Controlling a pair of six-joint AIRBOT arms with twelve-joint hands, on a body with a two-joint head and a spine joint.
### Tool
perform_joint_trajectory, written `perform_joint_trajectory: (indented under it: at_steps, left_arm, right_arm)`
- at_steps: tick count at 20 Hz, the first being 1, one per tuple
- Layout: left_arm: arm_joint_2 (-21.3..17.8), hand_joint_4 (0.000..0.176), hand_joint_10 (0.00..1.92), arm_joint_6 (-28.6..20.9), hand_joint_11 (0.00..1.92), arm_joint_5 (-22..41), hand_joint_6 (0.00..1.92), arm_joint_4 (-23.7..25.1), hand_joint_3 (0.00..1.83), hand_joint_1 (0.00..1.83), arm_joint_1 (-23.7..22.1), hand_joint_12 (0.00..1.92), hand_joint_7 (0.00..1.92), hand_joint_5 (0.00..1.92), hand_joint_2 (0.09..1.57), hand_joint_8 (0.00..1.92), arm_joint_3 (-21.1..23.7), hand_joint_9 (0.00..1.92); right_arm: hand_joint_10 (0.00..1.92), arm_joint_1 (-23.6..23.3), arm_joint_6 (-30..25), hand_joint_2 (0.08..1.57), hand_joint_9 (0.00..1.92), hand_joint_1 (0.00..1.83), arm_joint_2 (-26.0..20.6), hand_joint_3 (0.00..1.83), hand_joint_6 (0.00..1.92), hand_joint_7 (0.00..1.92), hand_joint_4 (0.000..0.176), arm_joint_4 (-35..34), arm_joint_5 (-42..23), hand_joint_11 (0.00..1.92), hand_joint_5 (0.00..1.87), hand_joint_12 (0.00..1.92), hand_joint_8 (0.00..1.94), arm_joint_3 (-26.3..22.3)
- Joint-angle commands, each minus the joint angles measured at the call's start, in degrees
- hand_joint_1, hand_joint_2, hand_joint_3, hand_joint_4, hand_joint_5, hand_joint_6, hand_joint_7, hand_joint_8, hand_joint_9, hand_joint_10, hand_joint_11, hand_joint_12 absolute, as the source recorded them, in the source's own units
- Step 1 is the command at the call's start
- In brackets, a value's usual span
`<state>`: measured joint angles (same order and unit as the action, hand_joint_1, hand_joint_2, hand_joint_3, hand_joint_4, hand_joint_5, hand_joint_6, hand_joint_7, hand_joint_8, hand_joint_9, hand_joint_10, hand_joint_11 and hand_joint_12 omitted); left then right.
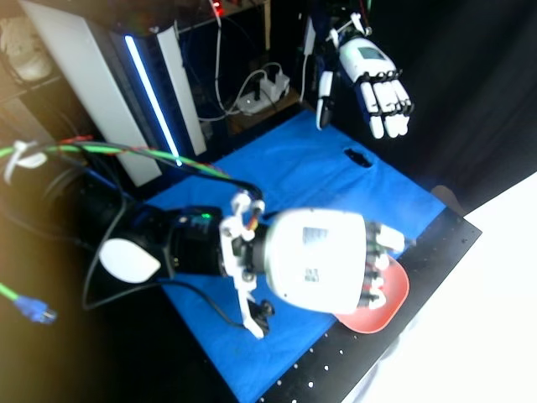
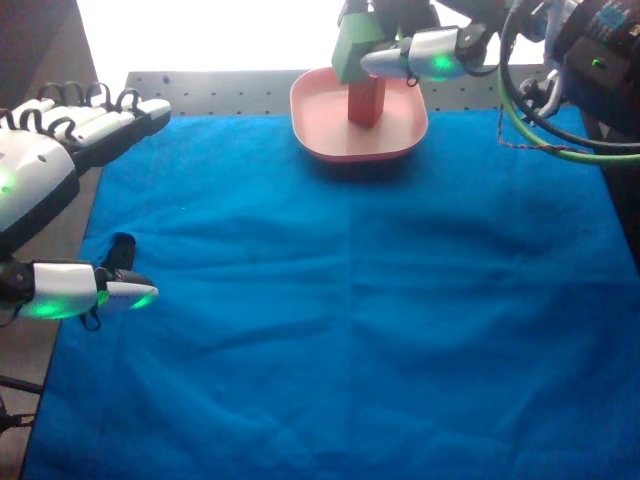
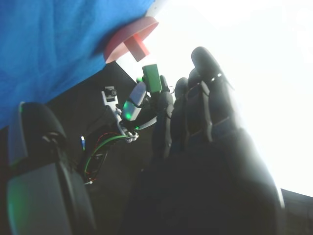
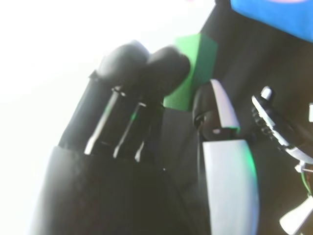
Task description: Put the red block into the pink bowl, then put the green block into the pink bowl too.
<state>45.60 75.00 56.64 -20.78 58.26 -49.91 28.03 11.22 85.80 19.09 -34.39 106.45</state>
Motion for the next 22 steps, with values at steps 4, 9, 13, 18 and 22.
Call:
perform_joint_trajectory:
  at_steps: [4, 9, 13, 18, 22]
  left_arm:
    - [0.3, 0.04, 0.0, -0.5, 0.0, 6.8, 0.01, 0.8, 0.0, 0.93, -0.7, 0.95, 0.14, 0.15, 0.84, 0.0, -0.2, 0.11]
    - [0.5, 0.058, 0.0, -0.6, 0.0, 6.9, 0.0, 0.7, 0.0, 0.89, -0.7, 0.85, 0.14, 0.15, 0.84, 0.0, -0.2, 0.1]
    - [0.5, 0.071, 0.0, -0.7, 0.0, 7.0, 0.0, 0.5, 0.0, 0.89, -0.7, 0.82, 0.12, 0.14, 0.84, 0.0, -0.2, 0.09]
    - [0.2, 0.065, 0.01, -0.7, 0.0, 8.4, 0.0, 0.1, 0.01, 0.95, -0.6, 0.41, 0.08, 0.1, 0.89, 0.0, 0.2, 0.05]
    - [-0.4, 0.091, 0.0, -0.8, 0.0, 10.3, 0.0, 0.4, 0.0, 0.89, -0.5, 0.19, 0.04, 0.06, 0.91, 0.0, 1.2, 0.0]
  right_arm:
    - [1.06, -1.0, -0.4, 1.09, 0.9, 0.84, 0.2, 0.0, 0.0, 0.94, 0.0, -1.7, -5.7, 0.71, 0.71, 1.51, 0.7, 0.2]
    - [0.57, -0.9, -0.4, 1.06, 0.72, 0.76, 0.2, 0.0, 0.0, 0.8, 0.0, -0.3, -5.7, 0.47, 0.56, 1.24, 0.22, -1.4]
    - [0.02, -0.9, -0.4, 1.03, 0.54, 0.65, 0.1, 0.0, 0.0, 0.48, 0.015, 1.1, -5.7, 0.18, 0.42, 0.88, 0.0, -2.8]
    - [0.0, 1.6, -0.4, 1.03, 0.24, 0.63, -4.6, 0.0, 0.0, 0.26, 0.098, 0.1, -10.0, 0.0, 0.28, 0.62, 0.0, -7.2]
    - [0.0, 8.4, -0.4, 0.99, 0.2, 0.56, -10.3, 0.0, 0.0, 0.24, 0.07, -5.7, -20.2, 0.03, 0.27, 0.4, 0.0, -13.2]
